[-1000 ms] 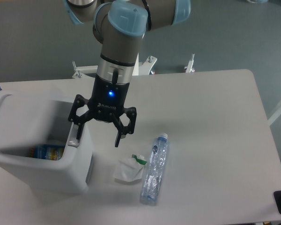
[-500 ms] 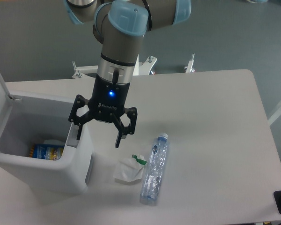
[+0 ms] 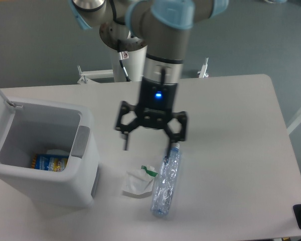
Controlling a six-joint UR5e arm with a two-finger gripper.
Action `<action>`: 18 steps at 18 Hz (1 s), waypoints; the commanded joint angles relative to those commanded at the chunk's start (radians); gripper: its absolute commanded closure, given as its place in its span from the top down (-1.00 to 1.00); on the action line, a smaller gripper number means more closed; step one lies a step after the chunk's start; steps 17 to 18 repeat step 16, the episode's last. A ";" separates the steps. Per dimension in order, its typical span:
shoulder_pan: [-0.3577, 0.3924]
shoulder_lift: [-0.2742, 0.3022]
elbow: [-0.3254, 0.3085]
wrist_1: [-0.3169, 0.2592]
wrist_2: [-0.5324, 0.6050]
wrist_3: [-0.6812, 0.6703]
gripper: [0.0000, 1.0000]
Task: Open the trash can
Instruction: 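Move the open gripper away from the trash can toward the water bottle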
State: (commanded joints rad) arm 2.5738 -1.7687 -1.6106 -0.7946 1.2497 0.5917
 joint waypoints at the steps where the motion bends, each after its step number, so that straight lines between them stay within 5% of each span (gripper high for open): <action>1: 0.008 -0.003 0.001 -0.002 0.022 0.044 1.00; 9: 0.149 -0.112 -0.002 -0.011 0.166 0.580 1.00; 18: 0.226 -0.126 -0.034 -0.040 0.184 0.758 1.00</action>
